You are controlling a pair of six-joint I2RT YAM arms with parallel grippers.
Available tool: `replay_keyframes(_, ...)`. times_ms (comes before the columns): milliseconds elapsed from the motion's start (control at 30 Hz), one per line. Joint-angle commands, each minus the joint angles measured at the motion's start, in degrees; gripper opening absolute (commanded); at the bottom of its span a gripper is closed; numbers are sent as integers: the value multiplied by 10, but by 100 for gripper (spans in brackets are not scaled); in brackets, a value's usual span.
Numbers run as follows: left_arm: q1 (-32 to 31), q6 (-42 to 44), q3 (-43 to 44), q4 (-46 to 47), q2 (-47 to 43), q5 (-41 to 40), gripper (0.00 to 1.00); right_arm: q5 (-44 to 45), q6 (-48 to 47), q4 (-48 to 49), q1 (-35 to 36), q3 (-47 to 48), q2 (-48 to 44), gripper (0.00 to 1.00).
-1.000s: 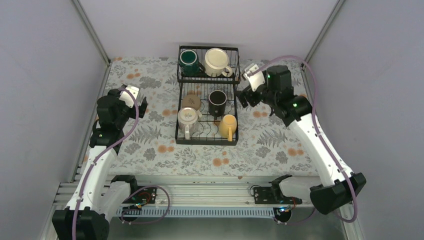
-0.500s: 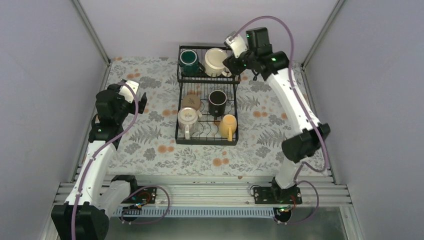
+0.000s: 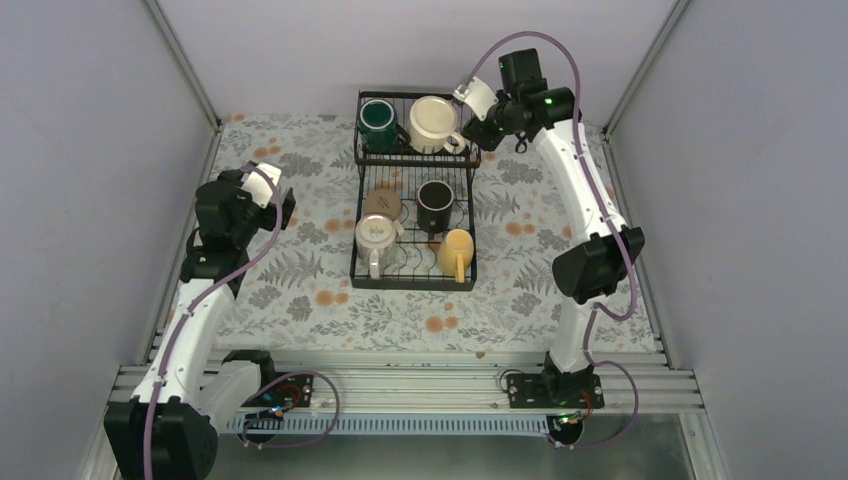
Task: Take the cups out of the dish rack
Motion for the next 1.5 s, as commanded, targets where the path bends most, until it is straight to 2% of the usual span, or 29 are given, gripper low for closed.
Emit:
replay_keyframes(0, -2, -7, -9, 22, 16, 21, 100, 5, -61, -51, -13, 39, 31, 44)
replay_keyframes(233, -2, -5, -10, 29, 25, 28, 100, -16, -90, -69, -13, 46, 25, 44)
replay_keyframes(700, -1, 2, -24, 33, 20, 35, 100, -33, -88, -85, -4, 65, 31, 45)
replay_keyframes(1000, -1, 3, -33, 36, 17, 38, 100, -44, -61, -48, 11, 67, 44, 43)
replay_keyframes(1467, -1, 9, -56, 50, 16, 37, 100, 17, -27, -11, 26, 77, 88, 42)
